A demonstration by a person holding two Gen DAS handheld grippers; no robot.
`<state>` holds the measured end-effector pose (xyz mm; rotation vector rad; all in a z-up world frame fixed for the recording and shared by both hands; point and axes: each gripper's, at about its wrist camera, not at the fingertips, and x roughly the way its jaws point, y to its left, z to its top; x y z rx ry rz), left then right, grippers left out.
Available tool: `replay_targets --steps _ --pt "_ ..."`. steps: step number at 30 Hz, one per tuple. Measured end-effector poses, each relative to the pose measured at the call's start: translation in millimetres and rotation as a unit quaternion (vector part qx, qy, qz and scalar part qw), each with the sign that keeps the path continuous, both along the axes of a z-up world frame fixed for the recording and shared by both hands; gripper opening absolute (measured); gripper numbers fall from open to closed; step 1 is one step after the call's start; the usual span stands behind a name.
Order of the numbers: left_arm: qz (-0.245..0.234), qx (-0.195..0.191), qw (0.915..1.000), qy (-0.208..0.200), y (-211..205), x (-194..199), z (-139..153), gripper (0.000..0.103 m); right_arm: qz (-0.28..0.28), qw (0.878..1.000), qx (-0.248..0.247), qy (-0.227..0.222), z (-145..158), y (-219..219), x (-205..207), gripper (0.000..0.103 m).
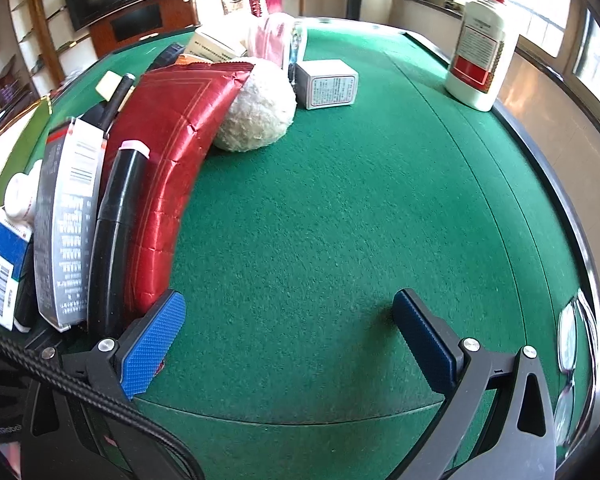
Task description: Organize objects
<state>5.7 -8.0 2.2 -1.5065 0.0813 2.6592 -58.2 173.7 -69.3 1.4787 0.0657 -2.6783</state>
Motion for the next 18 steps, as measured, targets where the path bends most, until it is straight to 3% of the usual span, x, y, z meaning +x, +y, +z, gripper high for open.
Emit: replay_targets --steps 2,5,9,12,16,18 --pt "-0.031 0.003 0.9995 0.0 -7.7 5.9 2.8 0.102 0.006 1.0 -0.014 -0.001 1.6 4.8 -1.4 0.103" --pt "-0.057 0.0 0.9975 0.042 -33.5 23.6 16.1 0.102 0.002 0.998 -0.056 0.009 14.0 18.5 10.9 0.099" --pt "-0.055 0.088 0.9921 0.071 -70.5 31.5 26.5 0.101 0.018 0.99 -0.109 0.092 43.3 31.1 42.0 0.099" --pt "-0.067 0.083 0.9904 0.088 -66.7 37.1 31.2 0.101 0.068 0.983 -0.09 0.148 62.1 8.9 65.2 0.099" --pt "-0.087 0.069 0.9879 0.108 -58.4 44.3 37.0 0.102 0.093 0.955 -0.028 0.281 93.5 -17.2 108.4 0.103" --pt "-0.089 0.066 0.9877 0.11 -61.7 45.3 40.1 0.101 0.099 0.942 0.005 0.32 92.4 -27.1 120.8 0.103"
